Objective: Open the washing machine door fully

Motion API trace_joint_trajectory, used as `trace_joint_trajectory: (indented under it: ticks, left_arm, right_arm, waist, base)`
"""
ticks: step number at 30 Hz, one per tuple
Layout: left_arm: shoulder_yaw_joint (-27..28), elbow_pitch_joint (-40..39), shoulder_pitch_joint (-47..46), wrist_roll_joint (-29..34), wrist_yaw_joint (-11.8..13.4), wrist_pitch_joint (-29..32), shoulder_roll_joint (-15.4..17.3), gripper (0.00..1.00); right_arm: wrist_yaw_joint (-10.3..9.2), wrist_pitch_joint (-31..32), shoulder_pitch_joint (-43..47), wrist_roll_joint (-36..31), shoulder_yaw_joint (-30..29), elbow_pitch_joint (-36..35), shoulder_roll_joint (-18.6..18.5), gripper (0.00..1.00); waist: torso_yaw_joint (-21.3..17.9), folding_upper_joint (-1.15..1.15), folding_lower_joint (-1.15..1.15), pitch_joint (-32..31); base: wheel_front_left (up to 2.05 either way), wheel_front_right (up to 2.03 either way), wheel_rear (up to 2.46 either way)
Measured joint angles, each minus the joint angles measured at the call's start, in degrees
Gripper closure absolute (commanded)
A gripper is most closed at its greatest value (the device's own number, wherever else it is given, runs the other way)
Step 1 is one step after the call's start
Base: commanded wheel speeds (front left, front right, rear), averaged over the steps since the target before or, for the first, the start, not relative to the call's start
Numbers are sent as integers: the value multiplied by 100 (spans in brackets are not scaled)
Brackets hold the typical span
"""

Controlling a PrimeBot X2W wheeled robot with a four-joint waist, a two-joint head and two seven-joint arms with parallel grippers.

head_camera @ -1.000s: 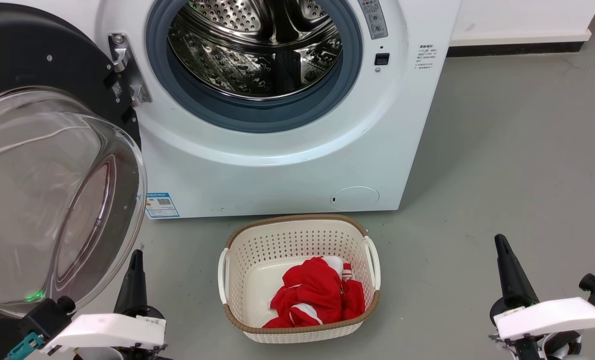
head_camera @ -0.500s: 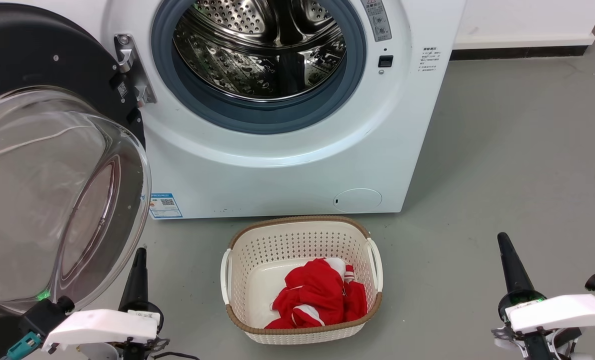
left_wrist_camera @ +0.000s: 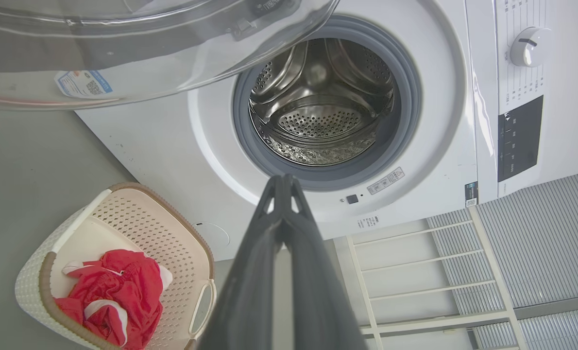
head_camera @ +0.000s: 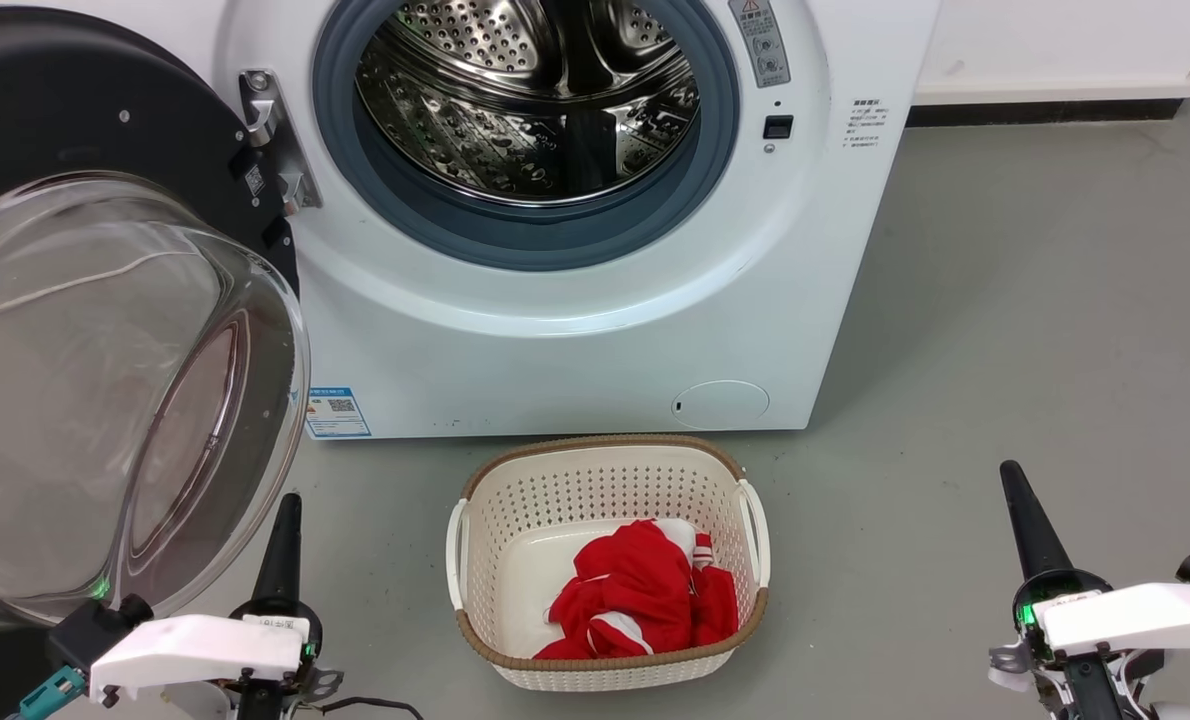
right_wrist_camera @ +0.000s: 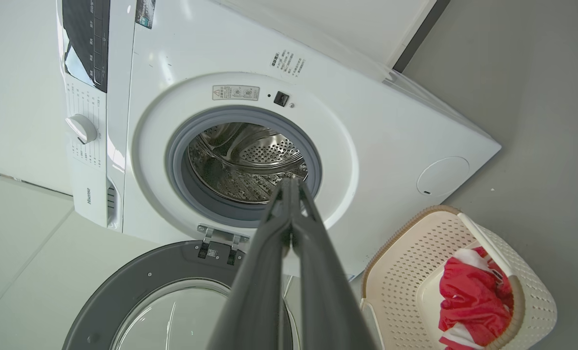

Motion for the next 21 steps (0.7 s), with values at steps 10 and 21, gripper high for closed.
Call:
trace_joint_trajectory:
  ticks: [10, 21]
  left_arm:
    - [0, 67, -79, -559, -11, 137, 0, 100]
    - [2, 147, -124, -1105, -14, 281, 3, 100]
  right_arm:
    - [0, 127, -29, 563, -54, 54, 0, 100]
    - [0, 256, -101, 1112, -122, 118, 1, 100]
  waist:
    - [34, 0, 0, -23]
    - [71, 0, 0, -48]
  base:
    - [0, 0, 0]
    - [0, 0, 0]
